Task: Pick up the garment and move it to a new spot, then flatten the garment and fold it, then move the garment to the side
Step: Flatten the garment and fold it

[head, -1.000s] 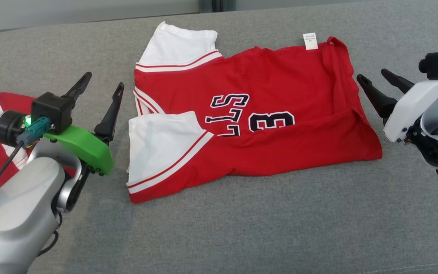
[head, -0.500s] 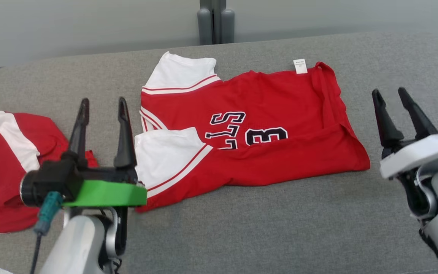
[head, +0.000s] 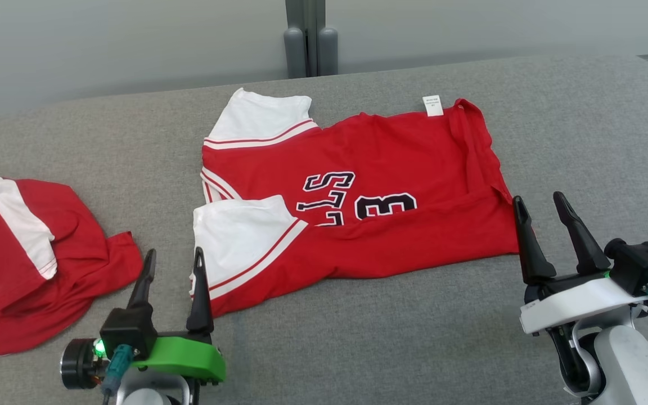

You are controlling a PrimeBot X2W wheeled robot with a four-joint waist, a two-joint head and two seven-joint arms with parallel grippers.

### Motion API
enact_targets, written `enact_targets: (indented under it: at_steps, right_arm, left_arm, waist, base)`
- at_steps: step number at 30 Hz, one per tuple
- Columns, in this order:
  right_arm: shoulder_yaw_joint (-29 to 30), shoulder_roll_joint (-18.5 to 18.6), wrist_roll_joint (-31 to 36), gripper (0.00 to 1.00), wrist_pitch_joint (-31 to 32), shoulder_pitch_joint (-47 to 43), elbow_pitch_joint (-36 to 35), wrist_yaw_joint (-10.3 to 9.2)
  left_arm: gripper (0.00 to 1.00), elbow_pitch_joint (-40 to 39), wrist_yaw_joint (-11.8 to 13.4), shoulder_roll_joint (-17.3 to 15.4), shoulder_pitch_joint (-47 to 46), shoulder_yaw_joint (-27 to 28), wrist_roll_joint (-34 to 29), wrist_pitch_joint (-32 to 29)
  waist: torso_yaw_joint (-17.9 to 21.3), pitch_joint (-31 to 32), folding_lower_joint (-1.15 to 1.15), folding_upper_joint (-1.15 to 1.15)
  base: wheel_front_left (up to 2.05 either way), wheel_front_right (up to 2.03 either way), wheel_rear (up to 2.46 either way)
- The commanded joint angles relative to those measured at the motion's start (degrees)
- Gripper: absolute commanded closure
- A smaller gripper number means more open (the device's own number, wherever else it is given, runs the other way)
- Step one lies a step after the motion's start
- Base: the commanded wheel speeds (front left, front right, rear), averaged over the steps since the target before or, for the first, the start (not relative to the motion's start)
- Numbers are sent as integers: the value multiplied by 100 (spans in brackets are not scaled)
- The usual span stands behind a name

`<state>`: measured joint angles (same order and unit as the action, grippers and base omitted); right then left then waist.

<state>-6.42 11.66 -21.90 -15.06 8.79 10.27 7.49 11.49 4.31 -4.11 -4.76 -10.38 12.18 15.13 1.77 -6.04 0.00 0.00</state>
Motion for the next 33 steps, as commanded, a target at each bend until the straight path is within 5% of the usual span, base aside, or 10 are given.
enact_targets:
  at_steps: [1, 11, 19, 24, 25, 27, 33]
  right_arm:
    - [71, -40, -24, 0, -15, -58, -33, 0]
    - [281, -103, 42, 0, -16, -13, 89, 0]
    - [315, -91, 127, 0, -16, 60, 210, 0]
    - [374, -127, 182, 0, -16, 92, 303, 0]
    - [392, -134, 197, 0, -16, 102, 322, 0]
    - [425, -140, 214, 0, -16, 110, 360, 0]
    - [512, -165, 272, 0, -16, 175, 548, 0]
  left_arm:
    - [0, 181, -35, 34, 106, 32, -99, 0]
    - [0, 2019, 38, 81, -429, 11, -299, 0]
    - [0, 2736, 192, 90, -825, 64, -322, 0]
    - [0, 3134, 14, 76, -1019, -6, -323, -5]
    - [21, 3213, -42, 76, -1043, -15, -296, -6]
    - [100, 3335, -111, 80, -1096, -46, -281, -10]
    - [100, 3222, -178, 71, -1226, -73, -296, -4]
  waist:
    - [38, -48, 0, 0]
    - [171, -167, 0, 0]
    - [221, -247, 0, 0]
    - [220, -288, 0, 0]
    - [218, -292, 0, 0]
    - [209, -297, 0, 0]
    - [141, -295, 0, 0]
  base:
    - [0, 0, 0]
    - [0, 0, 0]
    - [0, 0, 0]
    - [0, 0, 0]
    - [0, 0, 0]
    - [0, 0, 0]
    - [0, 0, 0]
